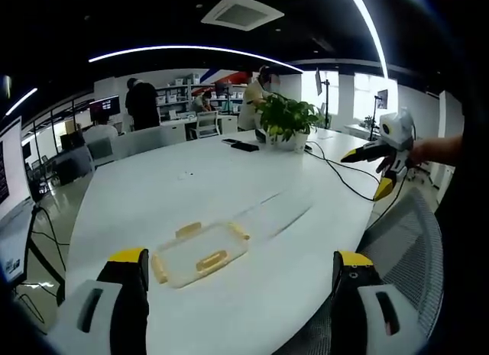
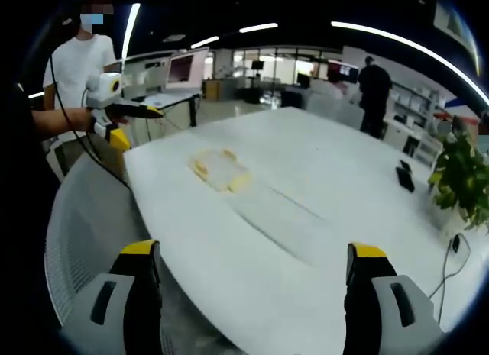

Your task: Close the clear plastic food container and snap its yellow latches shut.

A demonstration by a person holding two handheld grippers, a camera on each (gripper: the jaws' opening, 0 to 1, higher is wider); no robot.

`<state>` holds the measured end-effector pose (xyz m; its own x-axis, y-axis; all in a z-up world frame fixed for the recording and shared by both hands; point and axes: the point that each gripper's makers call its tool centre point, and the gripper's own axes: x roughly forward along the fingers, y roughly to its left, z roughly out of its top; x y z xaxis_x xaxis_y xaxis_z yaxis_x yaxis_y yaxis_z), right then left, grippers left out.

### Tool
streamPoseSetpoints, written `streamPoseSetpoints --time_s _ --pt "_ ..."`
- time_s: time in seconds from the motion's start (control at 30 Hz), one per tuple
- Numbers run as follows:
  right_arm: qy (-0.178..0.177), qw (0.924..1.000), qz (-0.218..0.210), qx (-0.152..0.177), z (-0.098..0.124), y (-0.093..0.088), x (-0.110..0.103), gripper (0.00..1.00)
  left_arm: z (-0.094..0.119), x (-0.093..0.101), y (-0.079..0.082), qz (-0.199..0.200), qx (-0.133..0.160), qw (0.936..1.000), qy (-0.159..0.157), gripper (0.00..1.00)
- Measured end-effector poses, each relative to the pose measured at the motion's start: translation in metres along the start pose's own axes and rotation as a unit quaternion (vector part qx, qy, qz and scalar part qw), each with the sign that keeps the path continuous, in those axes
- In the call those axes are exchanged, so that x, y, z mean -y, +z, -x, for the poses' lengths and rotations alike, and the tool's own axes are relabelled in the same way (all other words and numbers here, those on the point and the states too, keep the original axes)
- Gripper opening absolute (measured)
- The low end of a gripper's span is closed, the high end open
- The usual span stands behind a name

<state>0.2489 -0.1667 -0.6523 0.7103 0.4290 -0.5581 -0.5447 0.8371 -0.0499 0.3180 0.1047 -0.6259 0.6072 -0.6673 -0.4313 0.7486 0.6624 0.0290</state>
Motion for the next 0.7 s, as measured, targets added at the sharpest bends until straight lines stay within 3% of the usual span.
streamPoseSetpoints --time_s 0.7 --pt "0.004 1.0000 0.005 0.002 -0.003 0.002 0.003 1.00 0.000 -0.011 -0.006 -0.003 -0.007 1.0000 0.003 0.99"
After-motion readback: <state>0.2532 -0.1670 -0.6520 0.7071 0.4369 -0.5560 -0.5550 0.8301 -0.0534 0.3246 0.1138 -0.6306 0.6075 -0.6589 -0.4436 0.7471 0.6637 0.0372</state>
